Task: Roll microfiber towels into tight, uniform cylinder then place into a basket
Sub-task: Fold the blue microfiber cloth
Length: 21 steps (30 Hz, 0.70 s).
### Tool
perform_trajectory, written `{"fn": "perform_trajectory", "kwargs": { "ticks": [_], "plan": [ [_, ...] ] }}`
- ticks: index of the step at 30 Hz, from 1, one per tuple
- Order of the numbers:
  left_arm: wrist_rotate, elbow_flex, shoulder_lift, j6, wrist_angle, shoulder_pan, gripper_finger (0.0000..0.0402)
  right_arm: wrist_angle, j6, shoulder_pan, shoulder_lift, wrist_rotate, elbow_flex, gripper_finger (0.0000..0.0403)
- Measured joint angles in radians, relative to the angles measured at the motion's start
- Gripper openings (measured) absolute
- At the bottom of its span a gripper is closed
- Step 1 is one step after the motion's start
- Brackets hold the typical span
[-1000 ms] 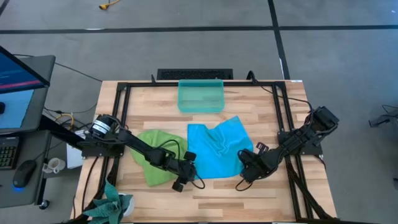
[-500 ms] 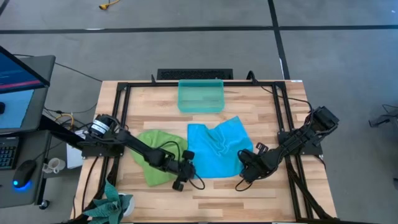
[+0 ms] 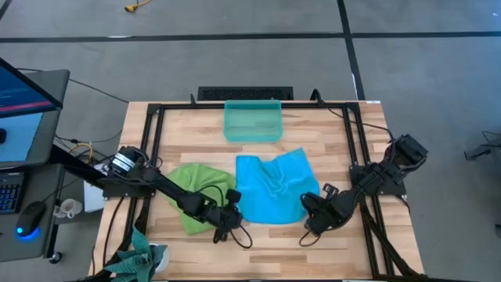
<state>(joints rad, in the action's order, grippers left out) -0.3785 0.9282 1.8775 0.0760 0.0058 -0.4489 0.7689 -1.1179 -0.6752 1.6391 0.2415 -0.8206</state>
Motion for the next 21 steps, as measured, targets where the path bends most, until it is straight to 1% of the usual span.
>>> {"fn": "perform_trajectory", "kwargs": {
  "ticks": [5,10,15,18,21],
  "plan": [
    [-0.101,0.001,-0.06,-0.036,-0.085,-0.023,0.0002,0.015,-0.007,-0.051,0.0,-0.01,-0.068,0.0004],
    [-0.136,0.001,-0.138,-0.044,-0.137,-0.039,0.0002,0.077,-0.008,-0.081,0.0,-0.014,-0.13,0.0003],
    [-0.128,0.002,-0.224,-0.082,-0.202,-0.049,0.0002,0.16,-0.02,-0.099,0.001,-0.02,-0.201,0.0003],
    [-0.101,0.003,-0.269,-0.135,-0.264,-0.057,0.0002,0.191,-0.046,-0.104,0.001,-0.039,-0.235,0.0003],
    [-0.098,0.003,-0.304,-0.193,-0.325,-0.076,0.0002,0.198,-0.06,-0.114,0.001,-0.054,-0.261,0.0003]
  ]
}}
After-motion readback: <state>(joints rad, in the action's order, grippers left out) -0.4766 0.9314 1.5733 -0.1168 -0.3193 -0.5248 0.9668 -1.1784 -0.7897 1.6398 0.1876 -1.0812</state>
